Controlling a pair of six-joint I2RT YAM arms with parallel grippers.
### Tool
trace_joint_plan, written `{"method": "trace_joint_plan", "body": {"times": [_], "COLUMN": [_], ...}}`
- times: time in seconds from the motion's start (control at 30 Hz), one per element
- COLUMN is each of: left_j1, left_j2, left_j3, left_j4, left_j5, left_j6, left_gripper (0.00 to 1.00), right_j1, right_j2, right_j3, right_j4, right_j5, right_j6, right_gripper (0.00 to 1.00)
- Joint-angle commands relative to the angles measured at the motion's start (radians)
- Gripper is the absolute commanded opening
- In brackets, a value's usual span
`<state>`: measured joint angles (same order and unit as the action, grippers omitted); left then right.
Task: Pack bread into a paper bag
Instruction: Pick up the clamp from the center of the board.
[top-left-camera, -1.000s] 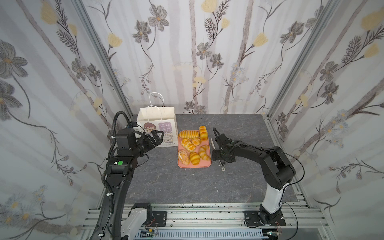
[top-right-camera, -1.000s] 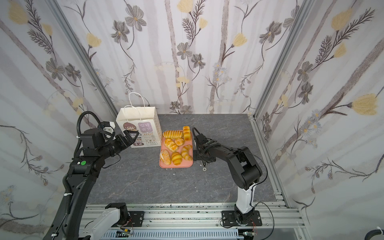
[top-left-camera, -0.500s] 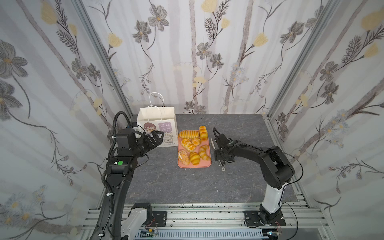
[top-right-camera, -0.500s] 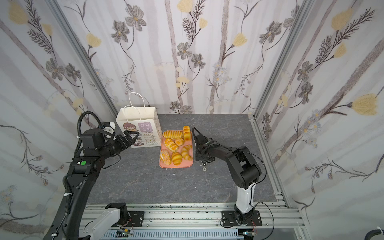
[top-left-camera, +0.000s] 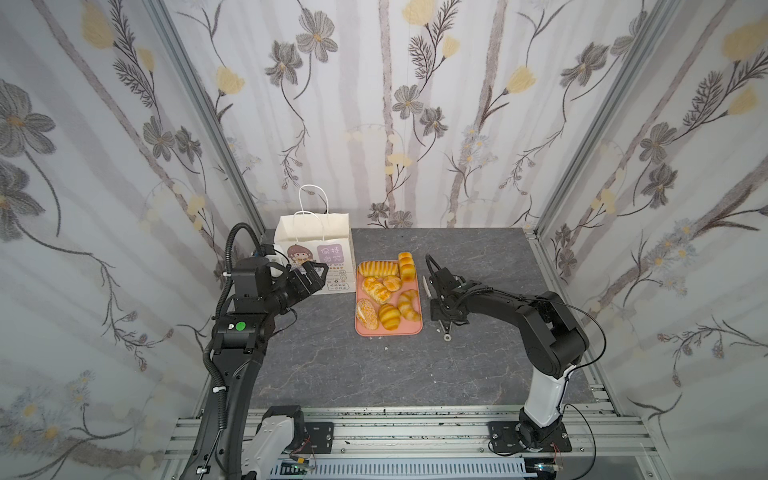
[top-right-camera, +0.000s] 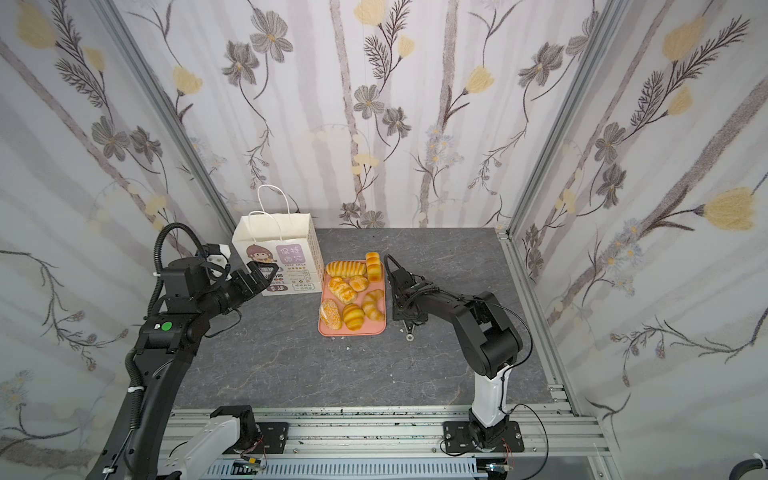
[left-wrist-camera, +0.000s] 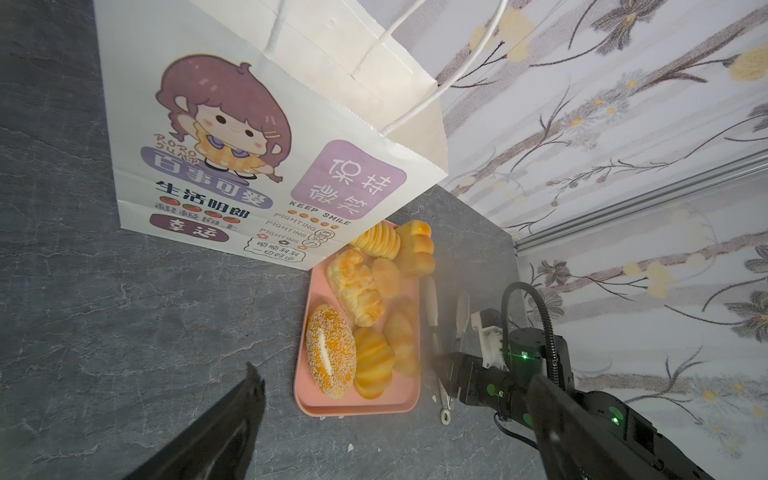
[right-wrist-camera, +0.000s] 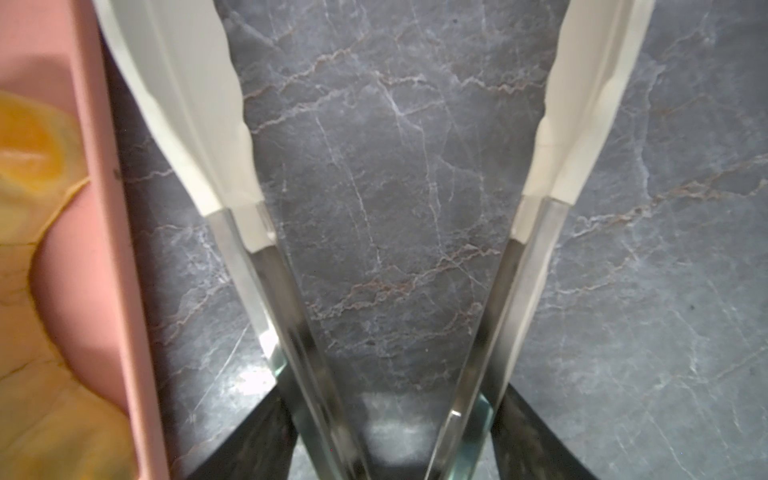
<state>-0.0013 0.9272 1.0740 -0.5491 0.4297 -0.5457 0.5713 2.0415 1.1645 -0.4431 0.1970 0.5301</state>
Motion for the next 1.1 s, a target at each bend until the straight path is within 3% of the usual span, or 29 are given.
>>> {"method": "trace_joint_plan", "body": {"times": [0.0,0.27,0.53,1.07], "left_j1": [0.001,0.001,0.001,0.001], "left_j2": [-0.004,-0.008,-0.01,-0.022], "left_j3": [-0.006,-0.005,0.0,0.009], "left_j4": [0.022,0.022,0.021,0.029], "left_j5": [-0.006,-0.006,-0.006,0.001], "left_j6": [0.009,0.012,0.01,-0.007], "left_gripper": [1.0,1.0,1.0,1.0], "right_j1": [0.003,0.021,0.048,0.091], "right_j2": [0.002,-0.043,-0.141,-0.296], "right_j3": [-0.009,-0.021,-0.003,0.068], "right_j4": [-0.01,-0.029,-0.117,-0.19], "right_j5": [0.038,0.074,0.133,0.131], "right_j6": [-0.003,-0.014,-0.035,-0.07], "right_gripper": [0.59,0.51,0.51,0.49]}}
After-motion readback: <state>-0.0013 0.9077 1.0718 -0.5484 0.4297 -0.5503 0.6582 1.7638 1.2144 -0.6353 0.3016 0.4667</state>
